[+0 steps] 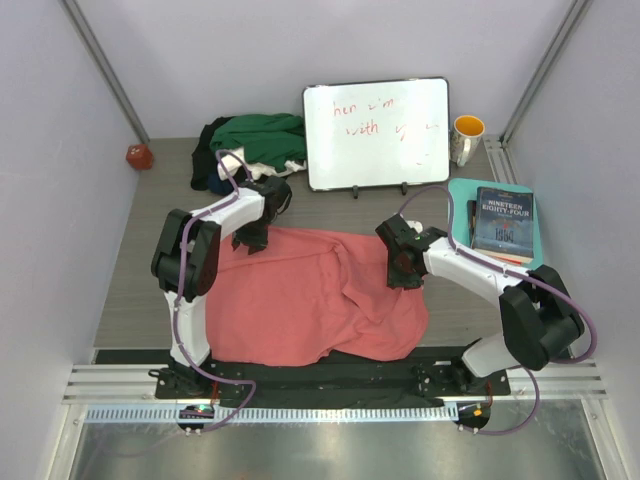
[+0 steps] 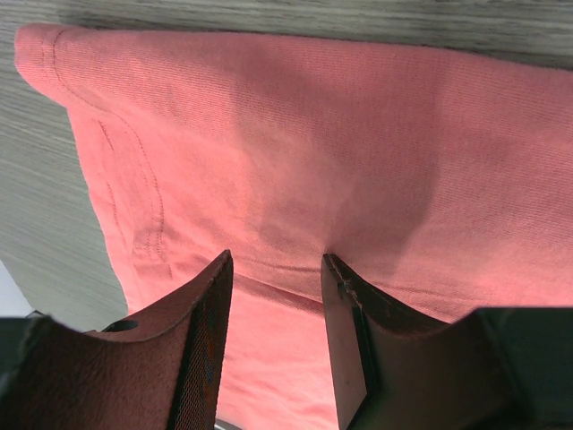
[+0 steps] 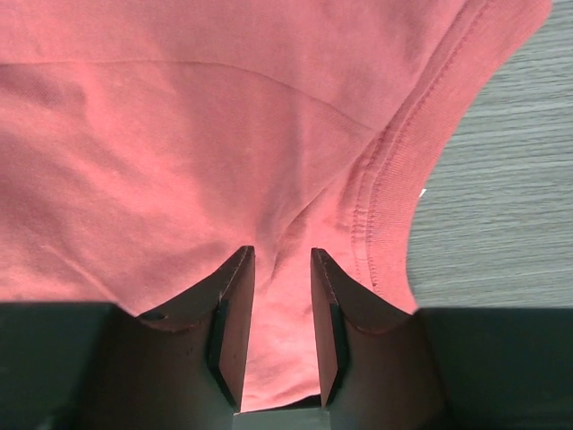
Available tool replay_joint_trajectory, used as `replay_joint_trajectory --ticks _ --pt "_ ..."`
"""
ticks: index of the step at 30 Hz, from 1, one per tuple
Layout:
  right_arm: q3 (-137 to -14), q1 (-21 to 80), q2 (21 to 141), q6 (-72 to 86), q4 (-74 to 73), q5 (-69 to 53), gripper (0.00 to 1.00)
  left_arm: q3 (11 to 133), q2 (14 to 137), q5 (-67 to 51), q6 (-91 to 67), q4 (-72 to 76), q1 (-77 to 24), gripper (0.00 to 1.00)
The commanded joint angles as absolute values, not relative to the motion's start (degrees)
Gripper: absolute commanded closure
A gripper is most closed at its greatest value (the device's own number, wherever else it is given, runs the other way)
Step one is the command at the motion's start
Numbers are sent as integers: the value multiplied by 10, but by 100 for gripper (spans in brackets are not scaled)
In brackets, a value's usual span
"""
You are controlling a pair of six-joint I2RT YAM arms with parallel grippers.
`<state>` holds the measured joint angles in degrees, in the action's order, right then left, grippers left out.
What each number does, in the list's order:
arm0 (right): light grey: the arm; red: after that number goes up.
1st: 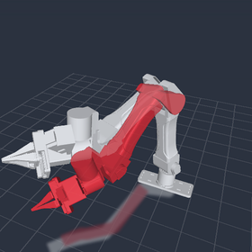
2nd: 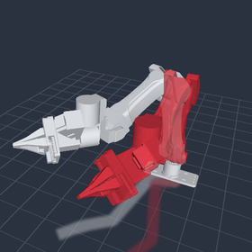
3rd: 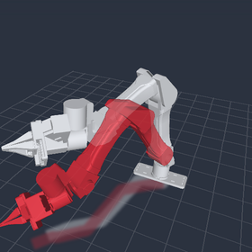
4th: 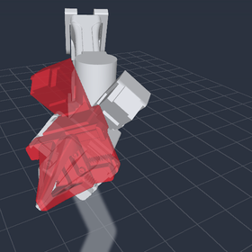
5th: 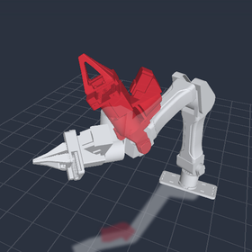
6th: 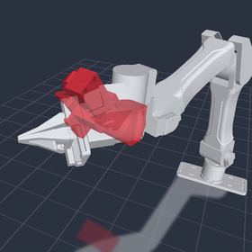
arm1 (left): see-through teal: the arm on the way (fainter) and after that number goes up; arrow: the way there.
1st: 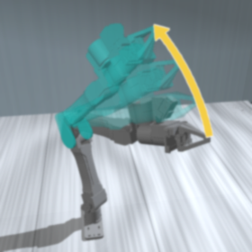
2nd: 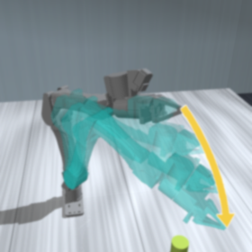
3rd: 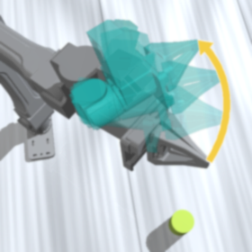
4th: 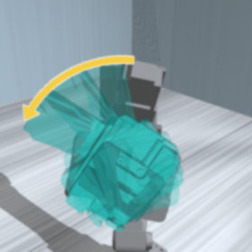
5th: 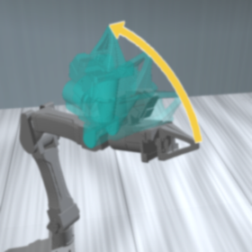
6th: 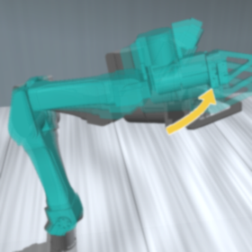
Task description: Fold and stack the t-shirts
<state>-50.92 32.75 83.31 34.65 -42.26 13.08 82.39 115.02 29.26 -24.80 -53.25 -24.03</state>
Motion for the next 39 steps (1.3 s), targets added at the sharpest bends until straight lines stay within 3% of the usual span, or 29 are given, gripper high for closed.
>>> replay_joint_trajectory --ticks 1,9,12,15,17,20,29,39 --pt "-510 325 845 349 -405 98 63 842 1150 292 -241 -540 -243 55" --pt "-492 324 871 348 -388 76 66 842 1150 293 -241 -541 -243 55" --pt "-490 324 874 348 -387 78 74 842 1150 293 -241 -540 -243 55" --pt "-494 324 869 347 -391 84 89 842 1151 292 -240 -540 -243 60" --pt "-501 324 867 346 -399 90 90 843 1153 292 -240 -541 -243 73" --pt "-513 324 864 341 -413 101 90 843 1157 292 -240 -542 -243 80" --pt "-516 324 868 333 -428 130 99 846 1174 293 -242 -555 -243 85" --pt "-537 323 867 323 -449 162 99 848 1190 311 -248 -567 -243 84"
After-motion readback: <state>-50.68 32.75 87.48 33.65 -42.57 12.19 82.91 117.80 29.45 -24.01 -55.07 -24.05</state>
